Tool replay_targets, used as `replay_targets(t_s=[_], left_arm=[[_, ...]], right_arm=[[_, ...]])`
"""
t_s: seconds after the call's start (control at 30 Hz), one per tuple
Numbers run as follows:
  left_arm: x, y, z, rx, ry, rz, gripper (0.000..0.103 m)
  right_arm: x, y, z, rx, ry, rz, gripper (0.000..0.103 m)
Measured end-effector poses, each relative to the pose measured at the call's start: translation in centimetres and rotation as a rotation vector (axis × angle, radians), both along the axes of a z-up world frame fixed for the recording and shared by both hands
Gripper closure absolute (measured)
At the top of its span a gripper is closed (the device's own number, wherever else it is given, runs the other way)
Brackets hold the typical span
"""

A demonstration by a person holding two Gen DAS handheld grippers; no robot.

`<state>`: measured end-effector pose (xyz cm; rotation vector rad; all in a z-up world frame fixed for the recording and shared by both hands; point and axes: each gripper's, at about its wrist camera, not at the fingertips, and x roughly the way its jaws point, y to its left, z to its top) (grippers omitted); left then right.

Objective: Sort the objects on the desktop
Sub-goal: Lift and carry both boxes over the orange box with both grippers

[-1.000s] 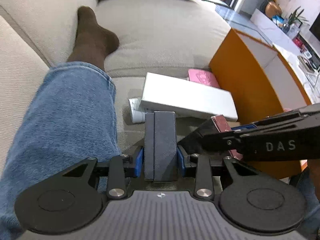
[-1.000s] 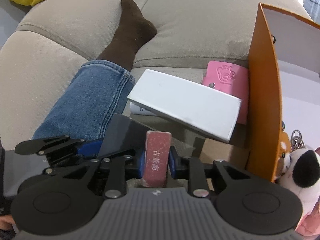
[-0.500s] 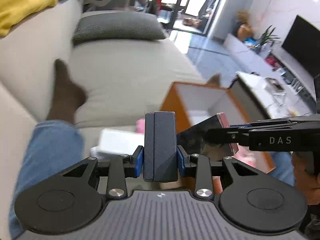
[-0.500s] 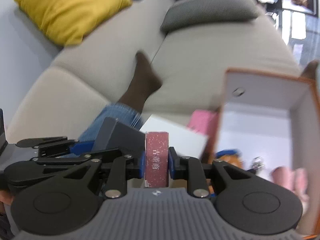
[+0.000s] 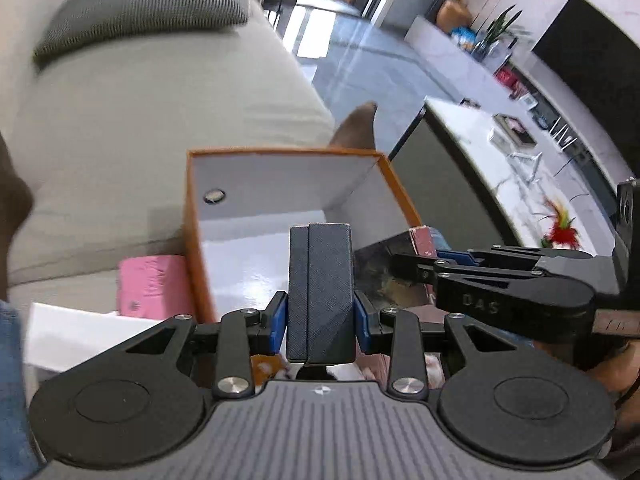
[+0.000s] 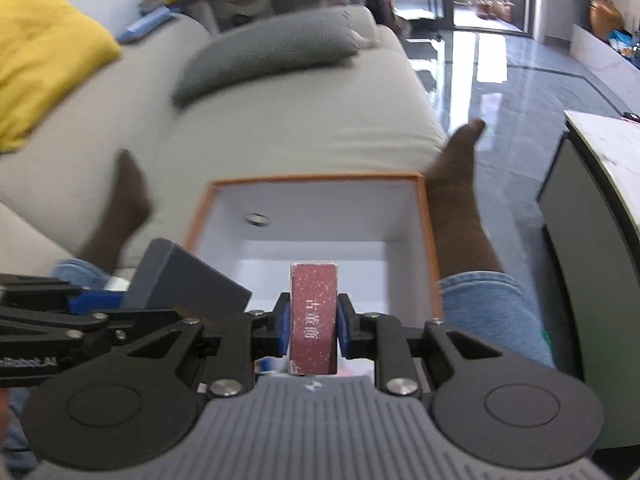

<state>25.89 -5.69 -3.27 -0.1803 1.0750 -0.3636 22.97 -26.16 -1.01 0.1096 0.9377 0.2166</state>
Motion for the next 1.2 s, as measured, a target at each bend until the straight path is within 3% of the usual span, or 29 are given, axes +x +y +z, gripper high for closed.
replay_targets(t_s=[0.17,0.37,0.63,0.8,0.97,1.2], left_arm=[[3.4,-0.9,-3.0,0.009,0.063,0.027,0.064],[5.3,-1.7,-5.0,0.038,0.075,0.044,0.064],[5.4,-2.9,-7.1,0.018,0.125,0.012,0.064],[5.0,-2.5,-7.2,0.014,0.115,0.027,0.064],[5.6,-1.2,-5.9,0.016,0.065,0.086,0.064],[6.2,-1.3,-6.2,0.008,0.074,0.085,0.064]], right_arm=[[3.5,-0.8,-3.4,-0.027,0.012,0.005,0.079],[5.8,-0.3,-5.6,-0.070,-0.041,0.027,0.079],[3.4,-0.3,-6.6,-0.136,0.019,0.054,0.079],[2.9,0.0,-6.4,-0.182,0.075,0.084,0.079],[4.4,0.5,-6.0,-0.176,-0.001,0.096,0.079],[5.9,1.1,-7.1,-0.178,-0.069,0.097,0.079]])
